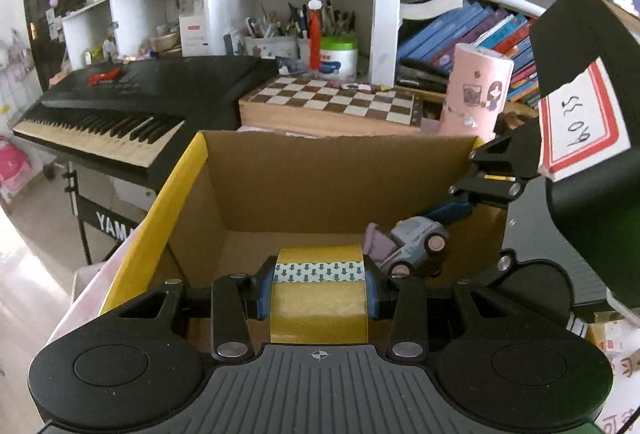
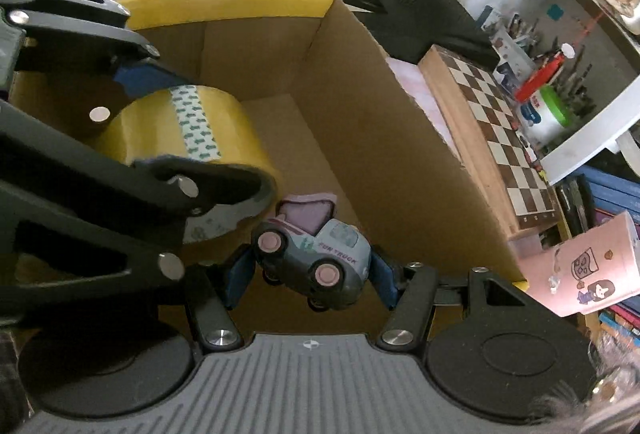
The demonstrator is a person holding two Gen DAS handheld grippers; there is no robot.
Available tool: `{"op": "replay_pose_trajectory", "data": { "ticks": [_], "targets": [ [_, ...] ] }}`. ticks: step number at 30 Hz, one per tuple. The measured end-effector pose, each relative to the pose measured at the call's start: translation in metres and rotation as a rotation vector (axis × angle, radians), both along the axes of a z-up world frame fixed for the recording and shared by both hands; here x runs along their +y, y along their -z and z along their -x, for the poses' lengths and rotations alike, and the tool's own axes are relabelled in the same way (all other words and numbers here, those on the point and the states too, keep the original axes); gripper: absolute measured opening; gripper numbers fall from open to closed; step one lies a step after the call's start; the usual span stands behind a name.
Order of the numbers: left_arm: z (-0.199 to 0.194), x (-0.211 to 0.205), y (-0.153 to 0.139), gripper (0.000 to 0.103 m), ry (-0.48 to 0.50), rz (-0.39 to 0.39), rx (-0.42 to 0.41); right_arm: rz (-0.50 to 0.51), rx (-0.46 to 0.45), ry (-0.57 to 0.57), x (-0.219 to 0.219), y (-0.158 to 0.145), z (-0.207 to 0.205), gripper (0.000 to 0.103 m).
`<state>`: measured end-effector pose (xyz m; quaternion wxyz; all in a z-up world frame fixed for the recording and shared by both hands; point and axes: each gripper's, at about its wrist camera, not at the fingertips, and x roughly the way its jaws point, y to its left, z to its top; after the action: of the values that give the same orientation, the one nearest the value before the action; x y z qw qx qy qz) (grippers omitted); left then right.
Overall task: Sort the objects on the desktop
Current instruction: 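Lower both grippers into the yellow box and open them, releasing tape and car, then withdraw both grippers from the box back over the table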
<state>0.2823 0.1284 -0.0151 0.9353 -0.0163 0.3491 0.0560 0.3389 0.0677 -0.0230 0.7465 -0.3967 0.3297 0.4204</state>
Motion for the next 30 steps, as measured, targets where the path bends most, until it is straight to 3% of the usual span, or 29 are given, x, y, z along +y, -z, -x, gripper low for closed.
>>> {"op": "replay_pose_trajectory", "data": {
  "ticks": [3,5,7,9,22,30],
  "targets": [
    [0.002,0.001,0.0,0.041,-0.018,-0.003,-0.008,-0.005,-0.007,0.006,0.001,0.0,0.0,0.063],
    [0.005,0.003,-0.003,0.048,-0.024,0.0,-0.032,-0.022,-0.024,0.014,0.0,-0.002,0.0,0.07],
    [0.009,0.004,-0.01,0.062,-0.039,0.004,-0.061,-0.029,-0.052,0.025,-0.001,-0.004,-0.001,0.072],
    [0.015,0.004,-0.018,0.063,-0.039,-0.006,-0.096,-0.061,-0.06,0.048,-0.006,-0.01,-0.001,0.074],
    [0.064,0.007,-0.061,0.074,-0.07,0.036,-0.265,-0.421,-0.169,0.256,-0.068,-0.076,0.042,0.076],
    [0.105,0.008,-0.077,0.086,-0.111,0.037,-0.345,-0.625,-0.214,0.431,-0.103,-0.097,0.073,0.081]
  ]
}}
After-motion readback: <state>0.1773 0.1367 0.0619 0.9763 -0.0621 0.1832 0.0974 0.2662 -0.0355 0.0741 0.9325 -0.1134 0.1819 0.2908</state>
